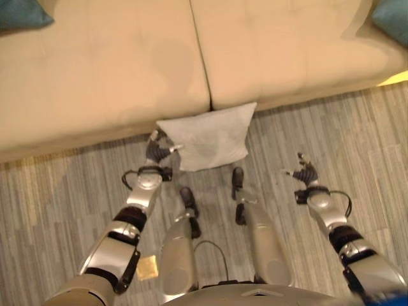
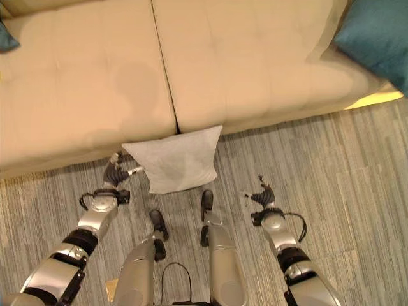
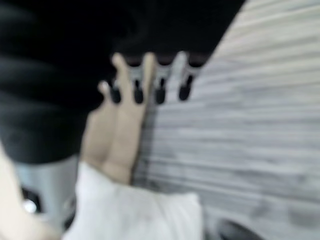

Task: Pick up all the scattered cushions and arrange them neatly on the sofa.

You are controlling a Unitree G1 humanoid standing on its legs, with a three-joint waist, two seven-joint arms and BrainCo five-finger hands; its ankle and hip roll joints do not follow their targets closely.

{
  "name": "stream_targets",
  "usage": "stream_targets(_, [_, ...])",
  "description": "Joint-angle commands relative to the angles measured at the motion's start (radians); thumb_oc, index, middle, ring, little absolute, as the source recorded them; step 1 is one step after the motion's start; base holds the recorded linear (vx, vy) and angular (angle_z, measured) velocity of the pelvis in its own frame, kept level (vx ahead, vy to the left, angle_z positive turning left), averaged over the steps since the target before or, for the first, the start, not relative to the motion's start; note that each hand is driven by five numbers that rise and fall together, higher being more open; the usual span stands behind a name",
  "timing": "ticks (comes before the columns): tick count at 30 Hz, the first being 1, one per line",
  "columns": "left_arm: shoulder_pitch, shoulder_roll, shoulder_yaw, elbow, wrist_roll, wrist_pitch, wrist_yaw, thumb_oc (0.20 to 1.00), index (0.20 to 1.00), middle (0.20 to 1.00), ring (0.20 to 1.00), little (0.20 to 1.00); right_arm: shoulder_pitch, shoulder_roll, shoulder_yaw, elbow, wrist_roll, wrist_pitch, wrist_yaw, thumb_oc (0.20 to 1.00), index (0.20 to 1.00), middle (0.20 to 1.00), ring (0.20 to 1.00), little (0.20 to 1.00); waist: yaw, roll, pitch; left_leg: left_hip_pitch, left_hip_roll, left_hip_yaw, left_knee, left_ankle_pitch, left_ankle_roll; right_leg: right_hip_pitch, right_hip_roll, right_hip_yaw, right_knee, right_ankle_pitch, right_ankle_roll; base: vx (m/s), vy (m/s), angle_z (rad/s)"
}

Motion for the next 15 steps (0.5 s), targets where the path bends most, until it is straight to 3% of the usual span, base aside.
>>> stream_targets(1, [0.011,0.048,0.029,0.032,-0.044,-0.051,0.048,1.000,1.000,1.000,1.000,1.000,-0.044,-0.029,0.031,0.013,0.038,-0.066,-0.050,1.000,1.000,1.000,1.000,1.000,0.009,0.008,-0.066,-0.146,0.030,-0.087,0.022,0.029,-0.018,-0.015,-0.051,0.028,0.187,-0.193,0.086,-0.05,-0.059,-0.02])
stream_targets(5, [-0.065,0.089,0.019,0.065,-0.088,-0.053,0.039,1.000,1.000,1.000,1.000,1.000,-0.207,-0.099,0.068,0.050,0.045,-0.073,-0.063,1.000,1.000,1.000,1.000,1.000,0.019,0.028,-0.075,-0.355,0.052,-0.136,0.129,0.015,-0.011,-0.219,-0.059,0.044,0.312,-0.221,0.077,-0.02,-0.081,0.00])
stream_targets(15, [-0.112,0.109,-0.038,0.084,-0.127,-0.050,0.003,1.000,1.000,1.000,1.000,1.000,-0.354,-0.203,0.131,0.127,0.062,-0.060,-0.057,1.000,1.000,1.000,1.000,1.000,0.036,0.047,-0.080,-0.604,0.041,-0.172,0.264,-0.004,0.001,-0.473,-0.071,0.053,0.494,-0.277,0.051,0.03,-0.056,0.12])
